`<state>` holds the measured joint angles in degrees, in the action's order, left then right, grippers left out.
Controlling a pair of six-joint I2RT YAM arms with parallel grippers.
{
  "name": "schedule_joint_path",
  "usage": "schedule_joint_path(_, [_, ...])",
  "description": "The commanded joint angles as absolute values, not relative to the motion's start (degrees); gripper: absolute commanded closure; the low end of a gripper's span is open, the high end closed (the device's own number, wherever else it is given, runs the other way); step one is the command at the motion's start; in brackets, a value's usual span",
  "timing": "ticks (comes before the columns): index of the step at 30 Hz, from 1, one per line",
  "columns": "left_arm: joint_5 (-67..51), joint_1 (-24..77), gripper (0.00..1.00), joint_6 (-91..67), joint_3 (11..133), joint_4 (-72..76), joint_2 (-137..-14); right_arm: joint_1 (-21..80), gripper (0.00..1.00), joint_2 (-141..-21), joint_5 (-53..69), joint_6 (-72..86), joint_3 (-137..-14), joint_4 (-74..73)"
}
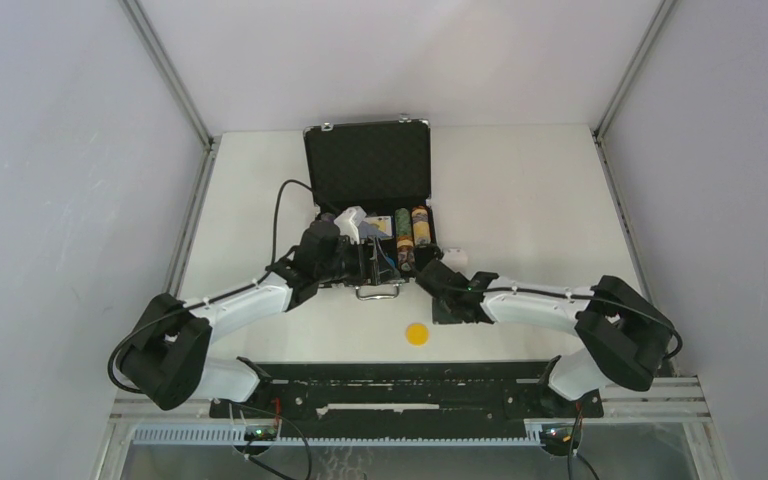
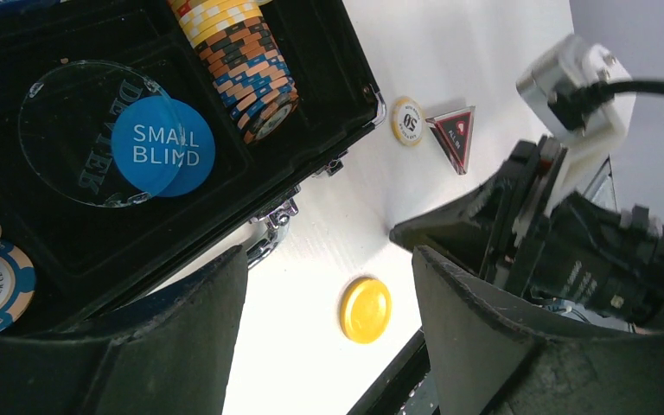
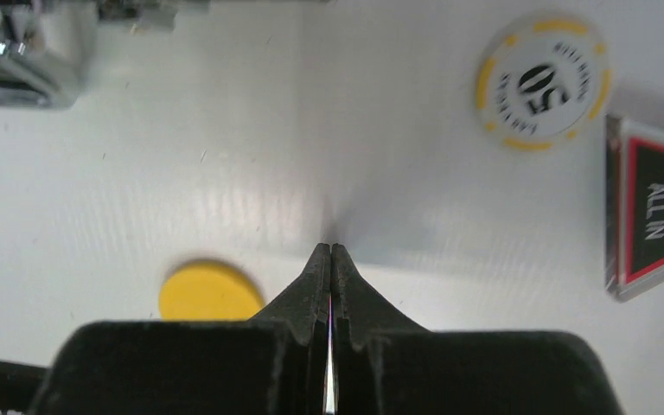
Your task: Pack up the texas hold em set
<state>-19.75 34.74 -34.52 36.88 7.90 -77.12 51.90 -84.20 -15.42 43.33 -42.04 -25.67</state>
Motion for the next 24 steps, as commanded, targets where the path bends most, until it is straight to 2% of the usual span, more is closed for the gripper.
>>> schedule_joint_path(1, [-20.74, 34.45, 0.26, -34.43, 37.03, 9.02, -75.52, 56.13, 1.0, -81.19, -19.14, 49.17, -41.93, -27.59])
schedule_joint_path(5, [-20.85, 34.45, 0.26, -34.73, 36.73, 9.78, -75.41, 54.89, 1.0, -78.96, -21.08, 48.03, -41.76, -27.48])
schedule_joint_path(16, [-19.68, 34.48, 0.26, -33.66, 37.4, 9.23, -75.84, 34.51, 1.0, -81.03, -17.03, 34.44, -43.17, -21.89])
schedule_joint_path(24, [-19.25, 34.38, 0.26, -33.14, 37.35, 8.7, -75.87, 34.49, 1.0, -86.04, -15.47, 34.45, -43.05, -20.45])
